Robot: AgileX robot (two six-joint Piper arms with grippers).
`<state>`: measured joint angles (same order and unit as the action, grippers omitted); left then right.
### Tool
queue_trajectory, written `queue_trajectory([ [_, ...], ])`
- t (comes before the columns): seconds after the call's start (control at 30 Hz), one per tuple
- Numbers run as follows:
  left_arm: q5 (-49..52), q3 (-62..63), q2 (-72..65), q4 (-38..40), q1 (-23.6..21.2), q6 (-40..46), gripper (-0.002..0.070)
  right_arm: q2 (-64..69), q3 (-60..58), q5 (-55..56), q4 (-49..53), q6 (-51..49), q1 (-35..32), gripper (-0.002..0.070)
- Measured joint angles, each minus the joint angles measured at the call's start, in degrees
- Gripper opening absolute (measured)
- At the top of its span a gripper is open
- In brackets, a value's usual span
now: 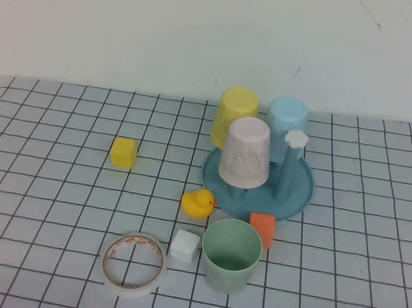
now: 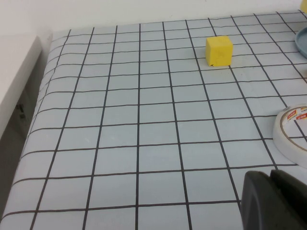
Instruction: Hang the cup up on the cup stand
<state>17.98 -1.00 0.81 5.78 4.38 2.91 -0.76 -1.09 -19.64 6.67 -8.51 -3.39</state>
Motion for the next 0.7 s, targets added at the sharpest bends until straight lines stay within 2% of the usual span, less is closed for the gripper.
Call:
queue_trajectory([
  [0.27,-0.26,0.00,0.00,1.85,0.00,-0.15,-0.0001,0.00,0.00,0.00,0.00,0.00,0.00,-0.0001],
  [0.37,-1.08,0.00,0.00,8.54,0.00,-0.24,-0.0001,0.00,0.00,0.00,-0.93,0.00,0.00,-0.0001],
  [0.43,-1.55,-0.12,0.00,18.27,0.00,-0.38,-0.0001,0.00,0.00,0.00,-3.71,0.00,0.00,-0.0001],
  [0.57,-2.87,-0.12,0.00,41.71,0.00,-1.44,-0.0001,0.00,0.00,0.00,-18.25,-0.17,0.00,-0.0001],
  [0.6,-4.19,-0.12,0.00,49.03,0.00,-1.68,-0.0001,0.00,-0.25,0.00,-29.62,-1.61,0.00,-0.0001],
  [0.7,-6.75,-0.12,0.00,52.75,0.00,-1.68,-0.0001,0.00,-0.48,-0.31,-46.56,-3.30,0.00,-0.0001],
])
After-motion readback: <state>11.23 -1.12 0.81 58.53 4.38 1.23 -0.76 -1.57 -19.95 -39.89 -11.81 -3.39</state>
